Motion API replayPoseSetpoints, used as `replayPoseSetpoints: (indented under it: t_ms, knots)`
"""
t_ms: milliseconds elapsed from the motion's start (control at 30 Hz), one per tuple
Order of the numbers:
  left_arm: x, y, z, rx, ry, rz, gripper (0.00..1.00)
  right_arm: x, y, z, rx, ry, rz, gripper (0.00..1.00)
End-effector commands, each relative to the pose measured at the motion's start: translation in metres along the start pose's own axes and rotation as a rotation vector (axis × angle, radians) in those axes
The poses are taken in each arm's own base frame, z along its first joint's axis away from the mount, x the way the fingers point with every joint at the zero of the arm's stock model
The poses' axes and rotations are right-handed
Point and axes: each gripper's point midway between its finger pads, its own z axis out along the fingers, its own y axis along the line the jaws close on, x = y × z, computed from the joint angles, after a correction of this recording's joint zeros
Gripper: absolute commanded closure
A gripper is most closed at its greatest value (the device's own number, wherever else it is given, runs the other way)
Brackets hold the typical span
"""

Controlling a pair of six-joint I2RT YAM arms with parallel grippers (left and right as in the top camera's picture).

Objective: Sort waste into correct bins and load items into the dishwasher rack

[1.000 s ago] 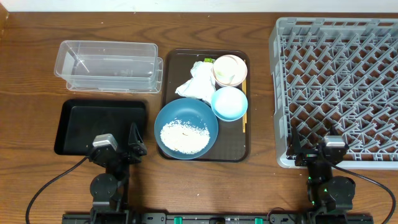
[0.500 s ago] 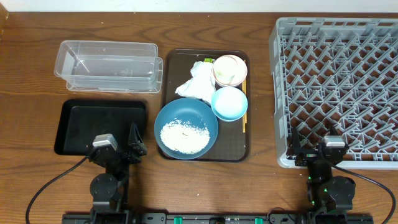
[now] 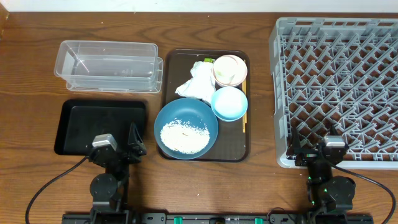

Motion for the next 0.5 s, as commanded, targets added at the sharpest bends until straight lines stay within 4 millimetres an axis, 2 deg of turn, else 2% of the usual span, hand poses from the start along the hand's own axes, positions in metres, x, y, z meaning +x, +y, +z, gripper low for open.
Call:
replayPoseSetpoints:
  t_ms: [0, 133, 200, 367, 467]
  knots:
    - [0.016, 0.008, 0.001, -0.039, 0.043, 0.007, 0.11, 0.000, -0.003, 0.000, 0.010, -0.003, -0.014, 0.01]
    - [0.015, -0.007, 0.001, 0.044, 0.050, -0.080, 0.11, 0.000, -0.003, 0.000, 0.011, -0.003, -0.014, 0.01]
    - [0.005, -0.011, 0.001, 0.068, 0.013, -0.125, 0.11, 0.000, -0.003, 0.000, 0.011, -0.003, -0.014, 0.01]
    - [-0.023, -0.049, -0.007, 0.293, -0.044, -0.350, 0.11, 0.000, -0.003, 0.000, 0.011, -0.003, -0.014, 0.01]
    - [-0.040, -0.065, -0.014, 0.392, -0.094, -0.357, 0.11, 0.000, -0.003, 0.000, 0.011, -0.003, -0.014, 0.01]
